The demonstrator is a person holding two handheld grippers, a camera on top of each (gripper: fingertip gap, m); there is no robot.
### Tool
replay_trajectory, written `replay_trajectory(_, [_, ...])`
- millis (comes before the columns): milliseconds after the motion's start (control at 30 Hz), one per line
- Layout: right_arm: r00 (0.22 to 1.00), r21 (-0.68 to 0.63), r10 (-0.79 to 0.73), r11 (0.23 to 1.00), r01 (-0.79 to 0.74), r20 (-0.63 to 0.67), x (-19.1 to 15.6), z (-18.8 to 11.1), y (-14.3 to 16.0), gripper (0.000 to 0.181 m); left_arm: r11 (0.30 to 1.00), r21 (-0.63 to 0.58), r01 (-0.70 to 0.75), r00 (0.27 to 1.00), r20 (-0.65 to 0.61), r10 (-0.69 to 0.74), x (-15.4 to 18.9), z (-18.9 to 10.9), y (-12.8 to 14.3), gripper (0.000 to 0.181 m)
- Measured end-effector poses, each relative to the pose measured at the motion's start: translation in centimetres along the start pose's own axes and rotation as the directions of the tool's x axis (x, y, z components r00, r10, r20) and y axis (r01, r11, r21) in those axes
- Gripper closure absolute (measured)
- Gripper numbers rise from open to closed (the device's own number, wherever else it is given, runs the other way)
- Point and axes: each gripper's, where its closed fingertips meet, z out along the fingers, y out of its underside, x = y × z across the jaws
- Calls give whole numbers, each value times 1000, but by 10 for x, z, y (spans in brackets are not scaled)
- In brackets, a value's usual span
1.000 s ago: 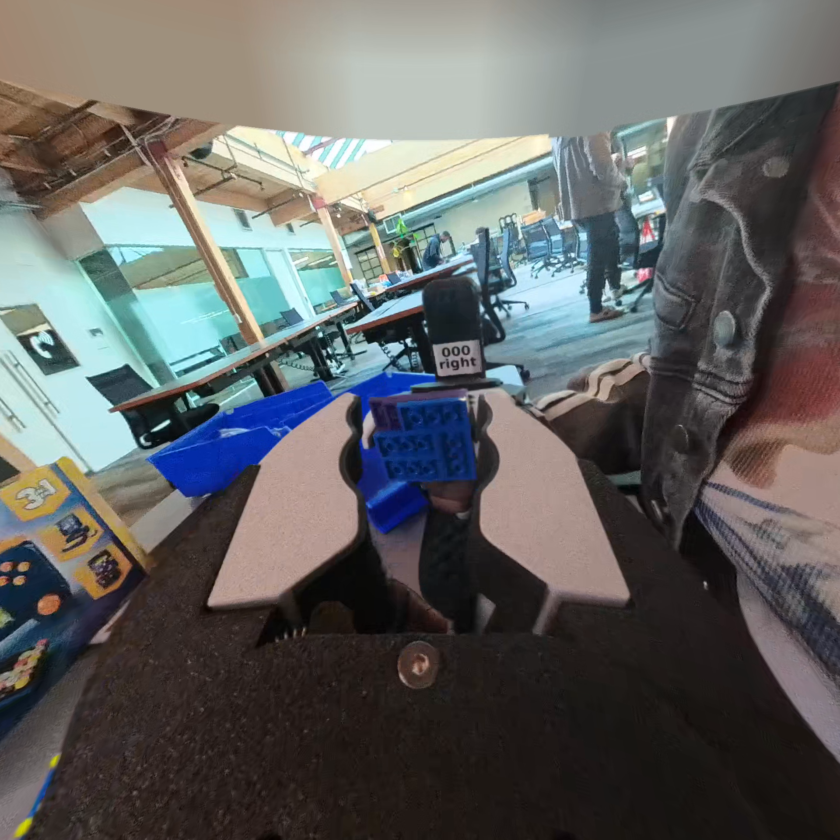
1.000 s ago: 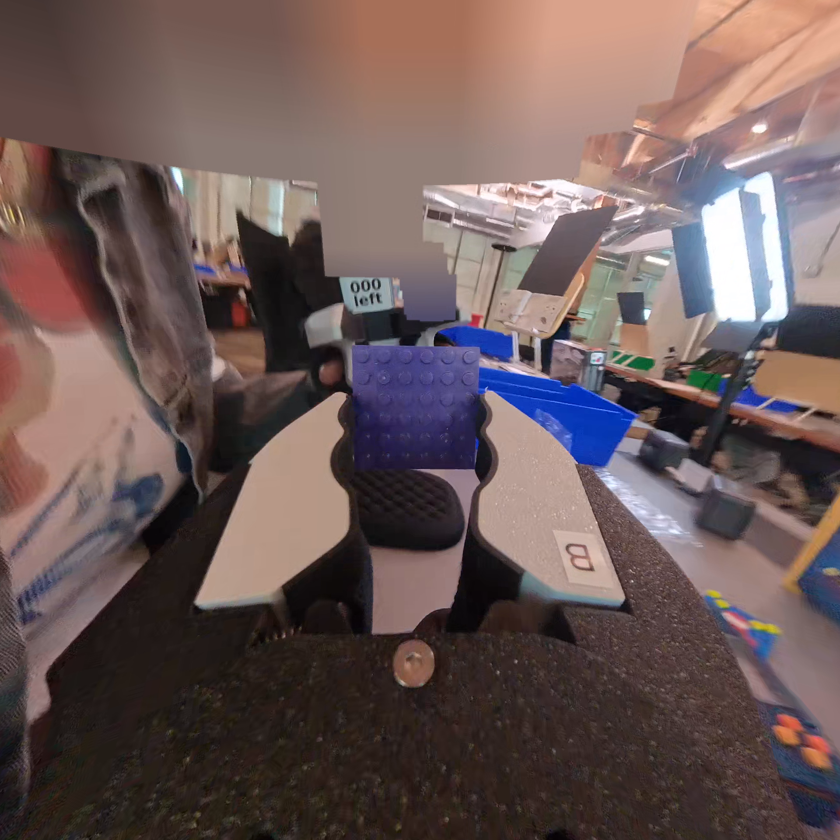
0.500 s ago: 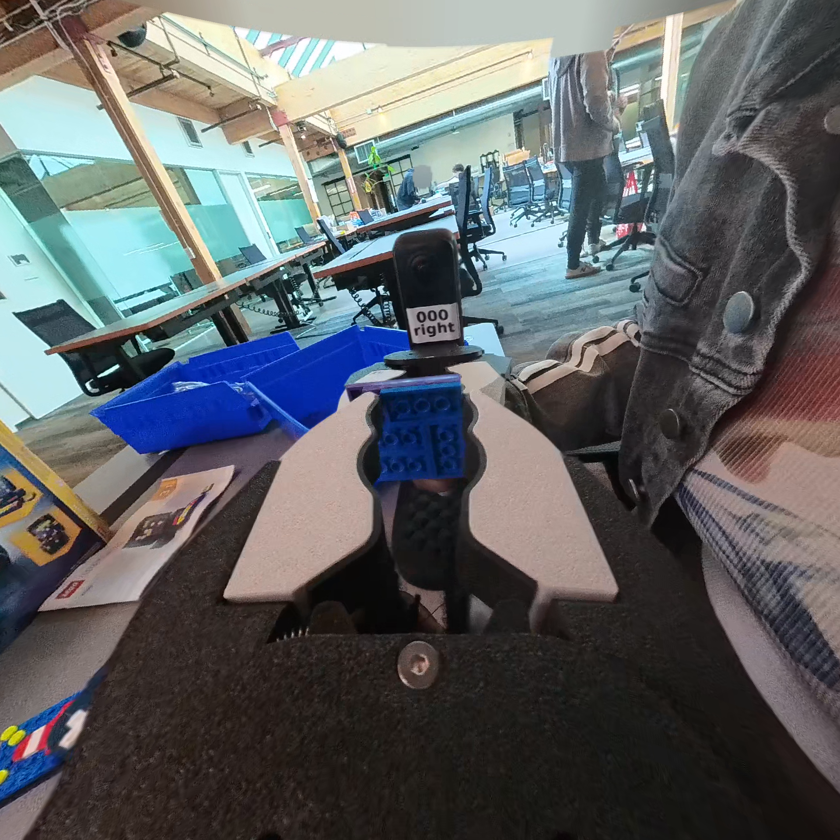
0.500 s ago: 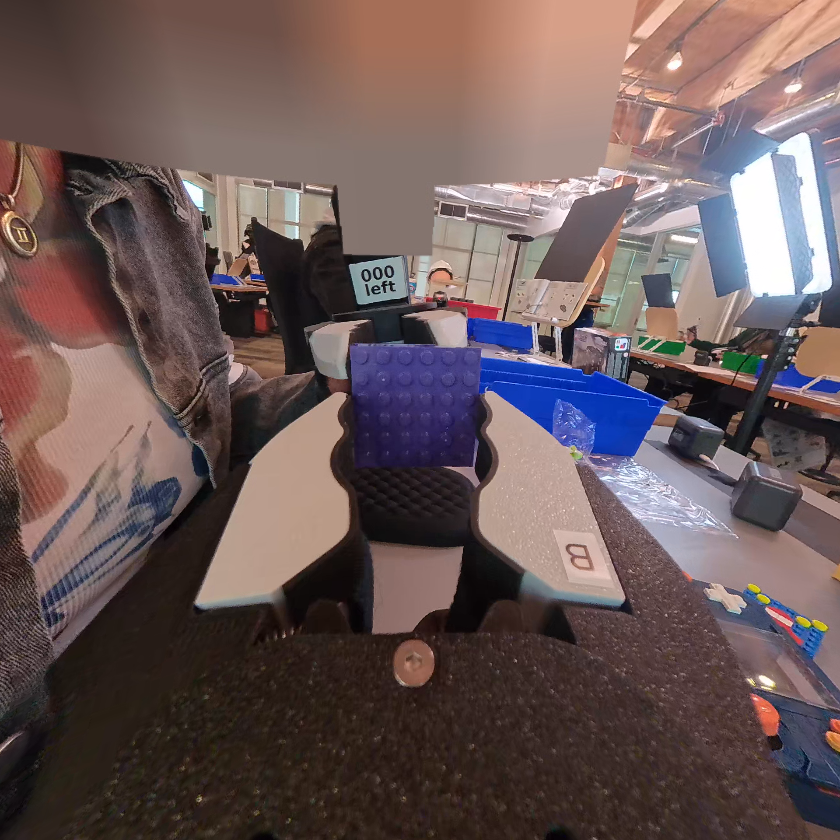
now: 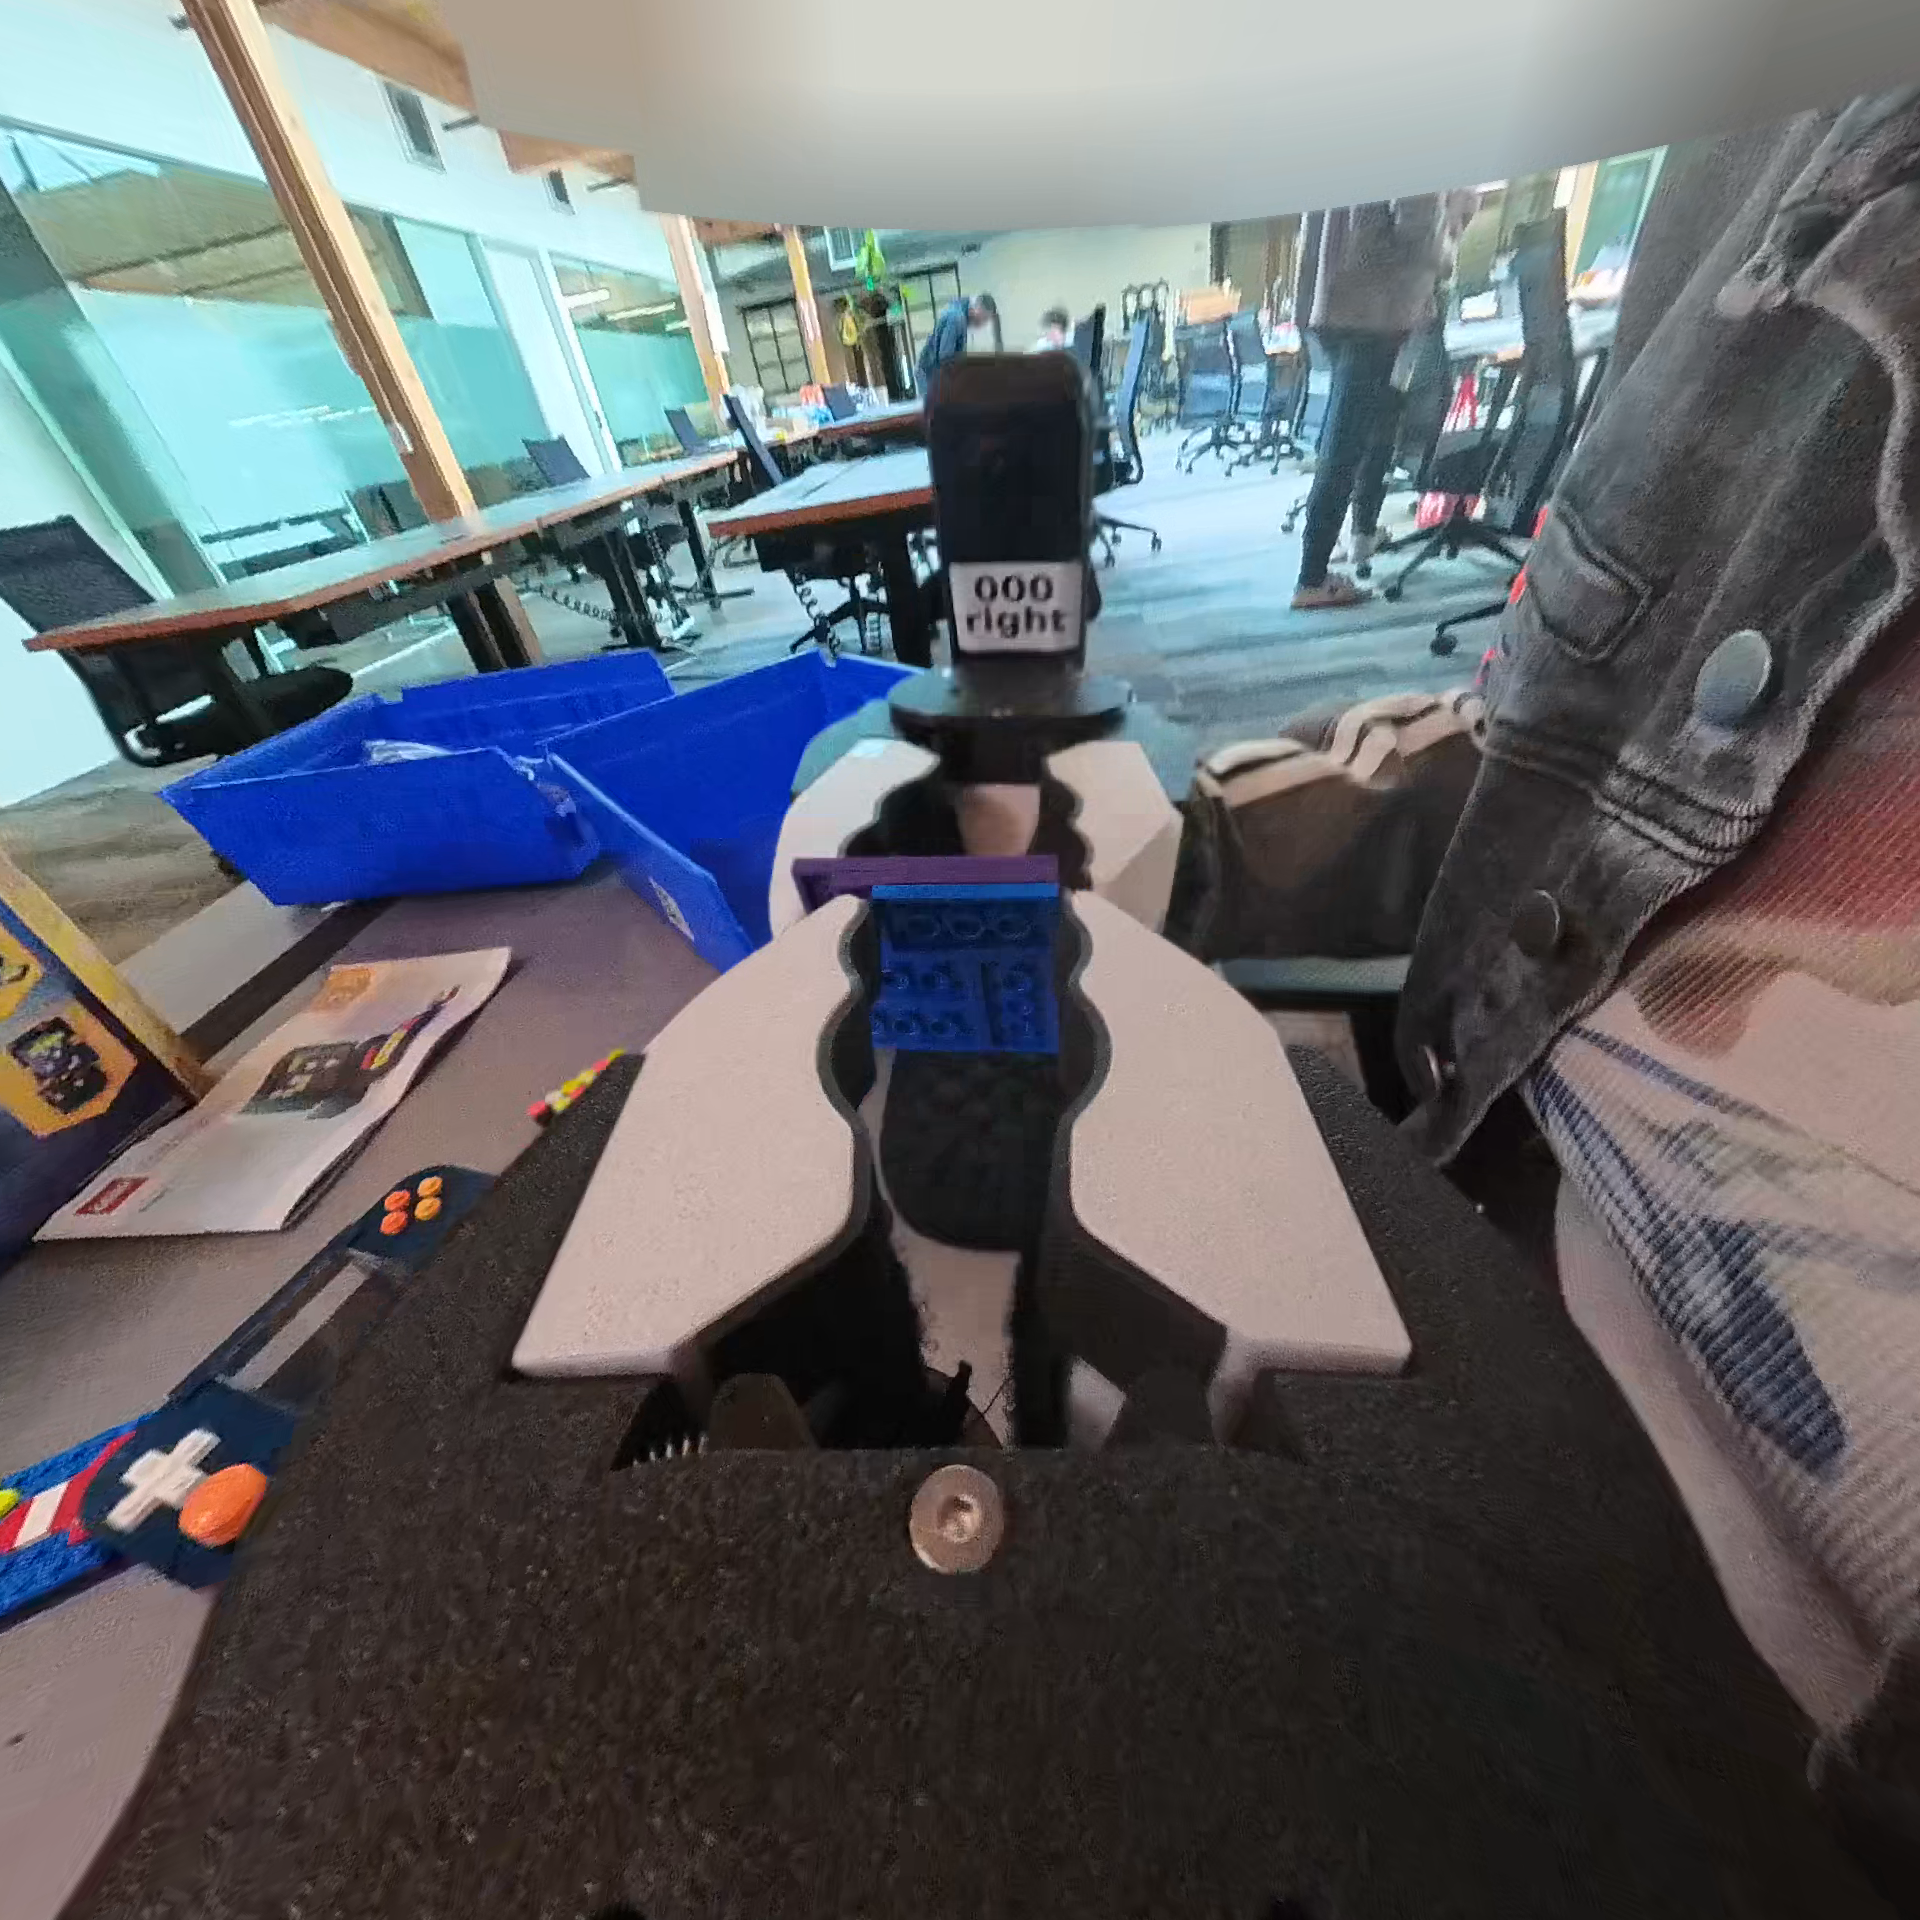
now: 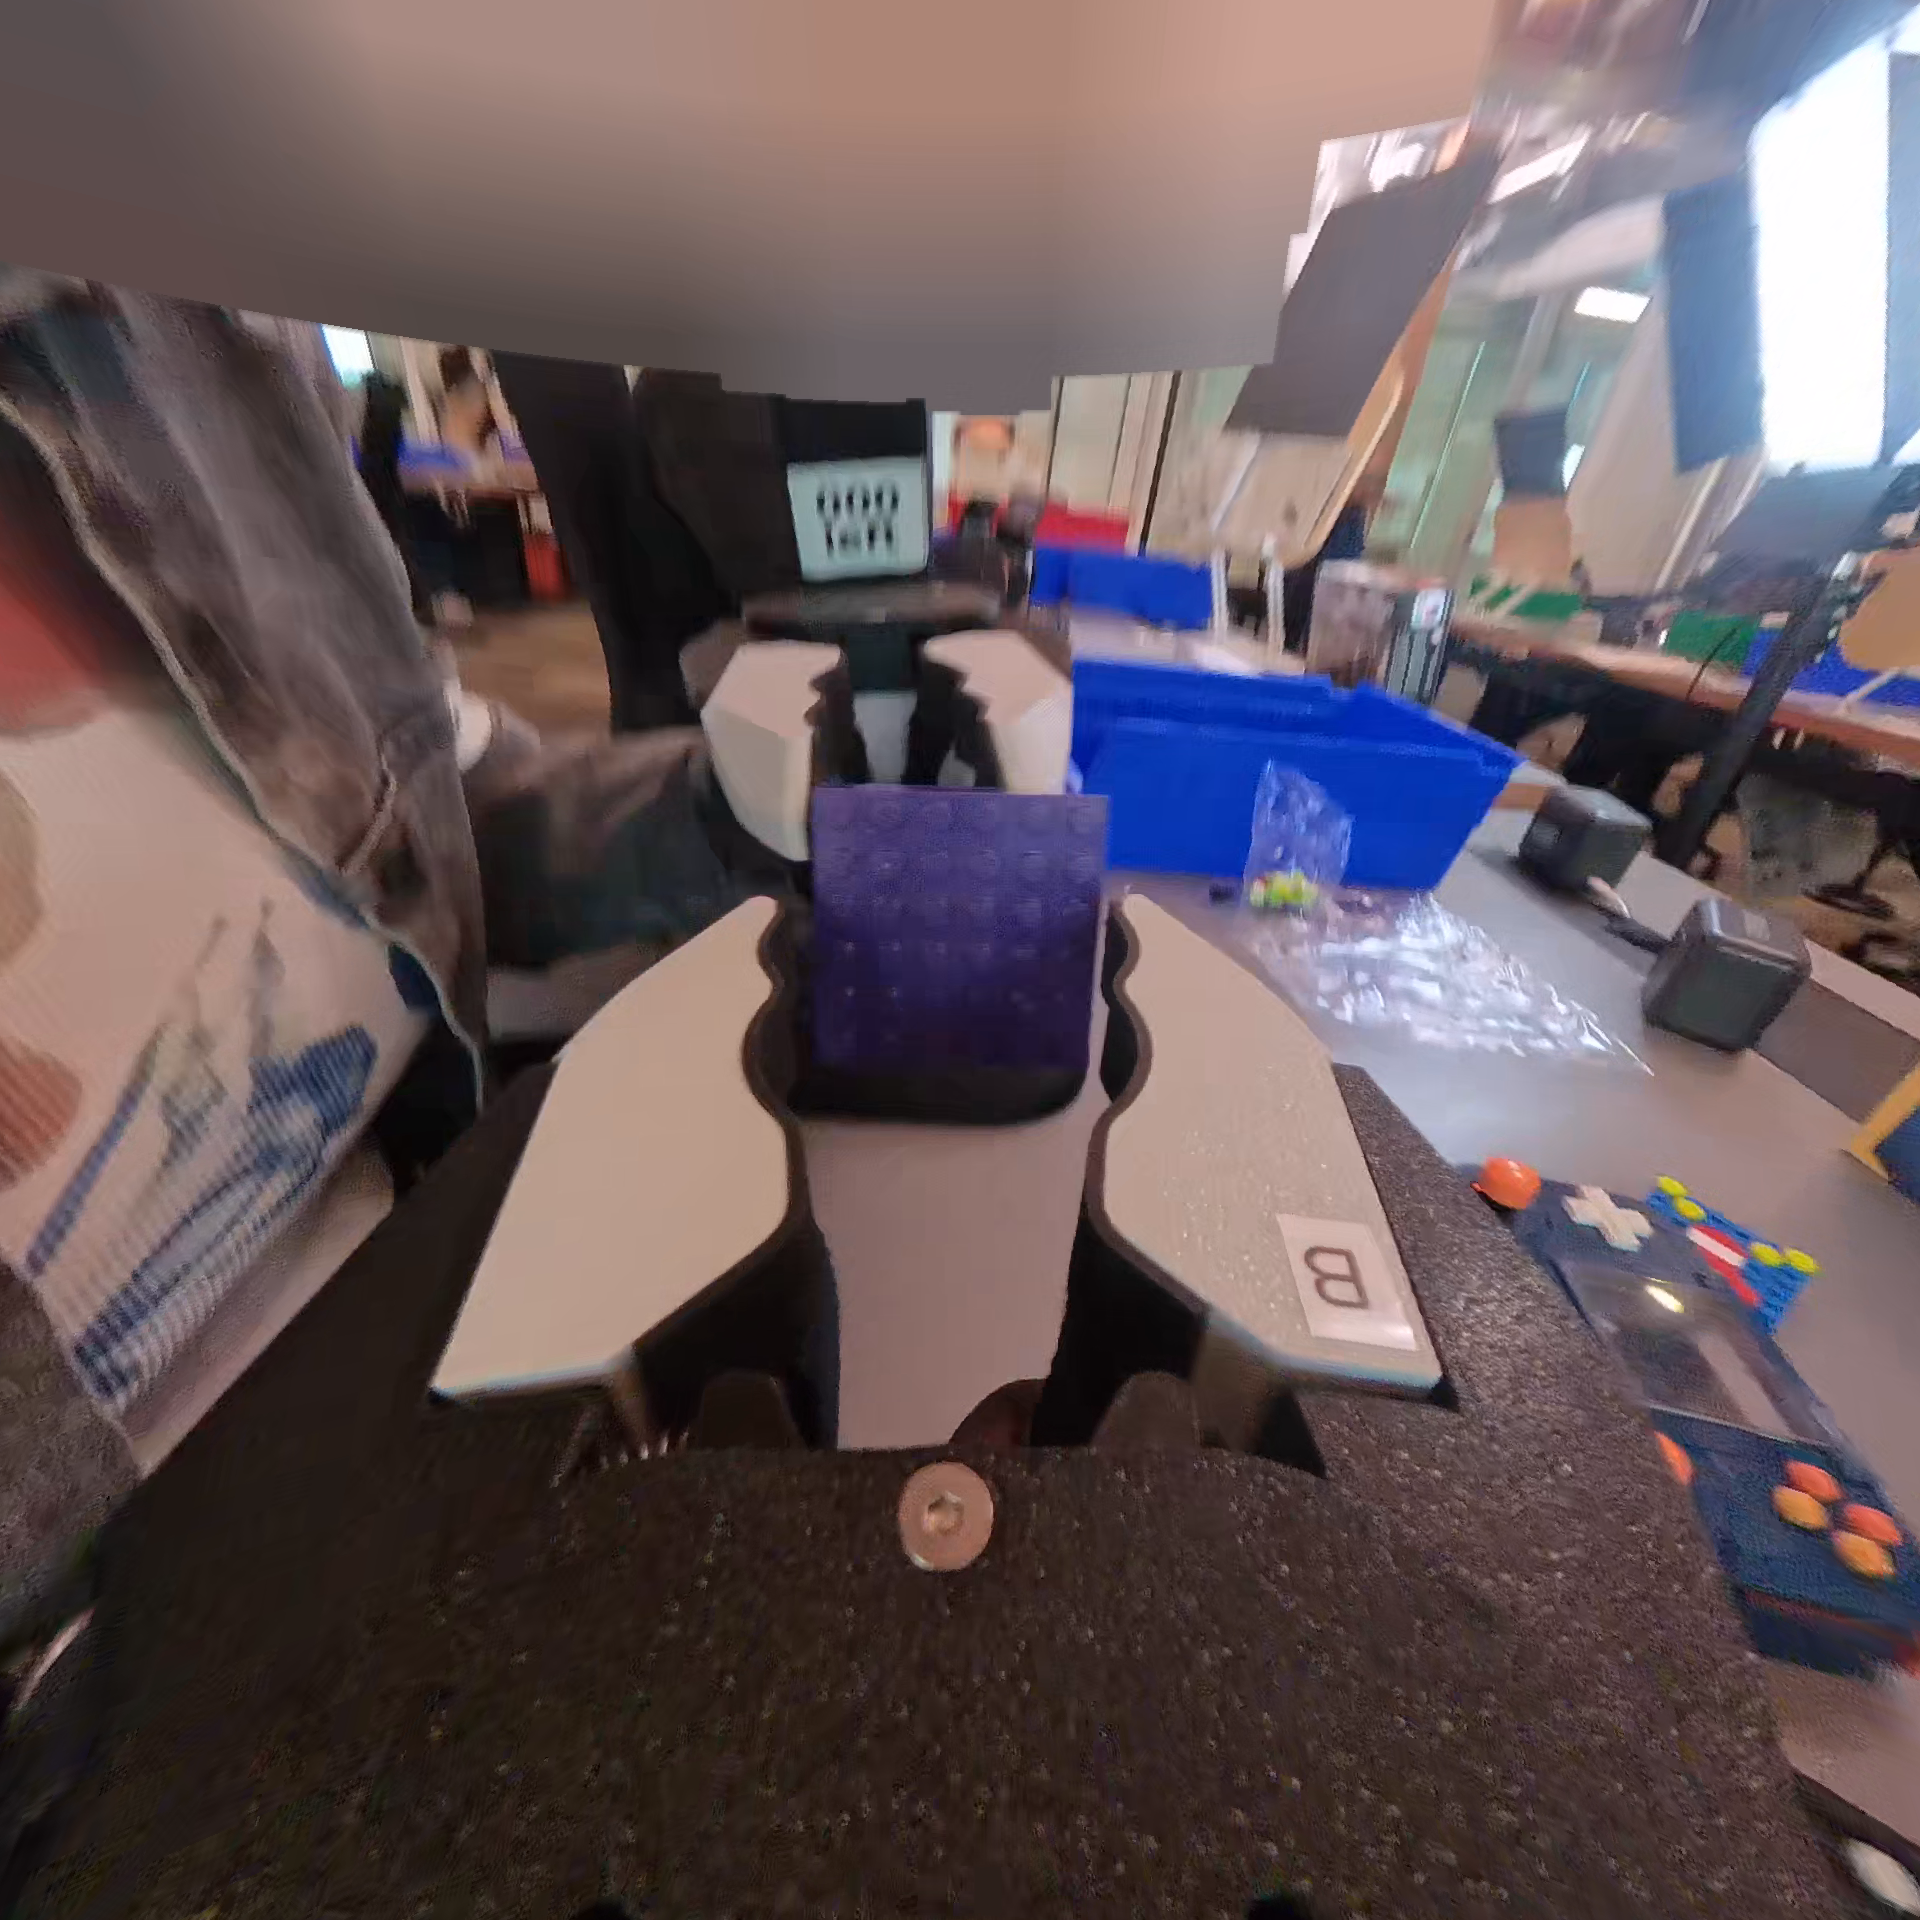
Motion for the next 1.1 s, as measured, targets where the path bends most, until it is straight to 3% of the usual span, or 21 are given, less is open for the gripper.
replay_trajectory(100, [988, -128, -153, 980, 150, -20, 0, 3, 2, 127, 993, -102, -59, 998, -26, 56, 3, -1, 5, 150])
replay_trajectory(167, [984, -178, -178, 969, 174, -9, 1, 6, 3, 123, 984, -152, -95, 995, -21, 92, 0, -2, 7, 150])
replay_trajectory(467, [970, -218, -240, 946, 242, 35, 0, 12, 12, 125, 965, -241, -101, 993, -83, 83, 4, -6, 19, 150])
replay_trajectory(633, [982, -64, -184, 980, 186, 37, -4, 10, -2, 127, 984, -161, -70, 995, -86, 56, 7, -5, 7, 150])
replay_trajectory(800, [990, -34, -139, 990, 140, 35, -4, 9, 4, 128, 986, -162, -48, 996, -83, 35, 7, -5, 16, 150])
replay_trajectory(833, [991, -37, -134, 990, 135, 17, -2, 9, 6, 128, 985, -165, -46, 997, -76, 33, 6, -6, 18, 154])
replay_trajectory(867, [992, -24, -122, 992, 121, -38, 8, 2, 6, 128, 992, -126, -21, 998, -64, 13, 2, -13, 14, 181])
replay_trajectory(933, [997, 95, -9, 995, 16, -72, 23, -24, -3, 128, 999, -12, 29, 998, 64, -29, -28, -44, -1, 181])
replay_trajectory(967, [996, 83, 6, 997, 1, -93, 28, -28, 3, 128, 997, -41, 59, 994, 97, -55, -36, -51, 7, 180])
replay_trajectory(1033, [998, 8, -32, 999, 33, -57, 22, -21, 17, 128, 983, -126, 135, 991, 34, -131, -28, -43, 35, 166])
replay_trajectory(1100, [1000, 23, -7, 1000, 7, -3, 18, -13, 15, 128, 991, -49, 124, 991, -41, -126, -16, -28, 30, 154])
